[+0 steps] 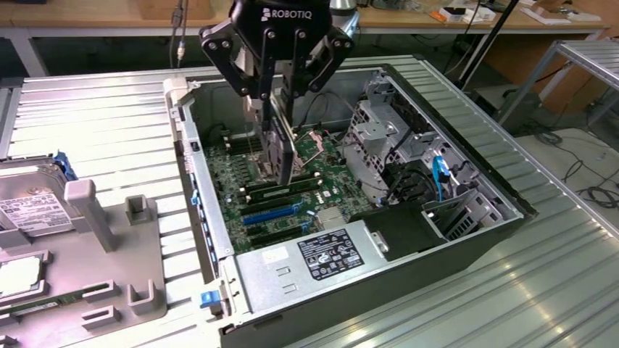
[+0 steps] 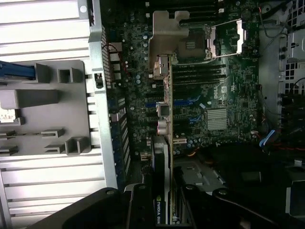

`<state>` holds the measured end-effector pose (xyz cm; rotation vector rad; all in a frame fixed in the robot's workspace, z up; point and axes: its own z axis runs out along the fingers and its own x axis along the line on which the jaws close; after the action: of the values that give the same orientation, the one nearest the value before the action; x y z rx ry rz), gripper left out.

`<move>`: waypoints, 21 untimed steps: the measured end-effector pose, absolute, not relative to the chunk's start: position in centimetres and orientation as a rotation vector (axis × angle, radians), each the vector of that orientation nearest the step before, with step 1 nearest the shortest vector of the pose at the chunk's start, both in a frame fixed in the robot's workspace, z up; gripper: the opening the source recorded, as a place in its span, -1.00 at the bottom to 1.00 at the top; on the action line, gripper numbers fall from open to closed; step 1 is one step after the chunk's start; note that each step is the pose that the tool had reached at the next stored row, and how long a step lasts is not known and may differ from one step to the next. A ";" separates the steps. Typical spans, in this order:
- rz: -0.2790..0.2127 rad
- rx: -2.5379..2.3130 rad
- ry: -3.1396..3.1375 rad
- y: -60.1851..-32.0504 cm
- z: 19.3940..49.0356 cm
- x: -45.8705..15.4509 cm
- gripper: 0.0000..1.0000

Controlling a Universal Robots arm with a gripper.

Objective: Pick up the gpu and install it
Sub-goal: 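Pick up the gpu and move the gpu toward the slot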

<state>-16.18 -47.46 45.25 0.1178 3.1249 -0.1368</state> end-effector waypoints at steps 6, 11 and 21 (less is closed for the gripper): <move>-0.137 0.118 3.125 -47.5 45.2 -15.0 -0.47; -0.137 0.118 3.125 -47.5 45.2 -14.5 -0.47; -0.137 0.118 3.125 -47.4 45.2 -12.8 -0.47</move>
<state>-12.82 -47.45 45.25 0.1178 3.1250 -0.1368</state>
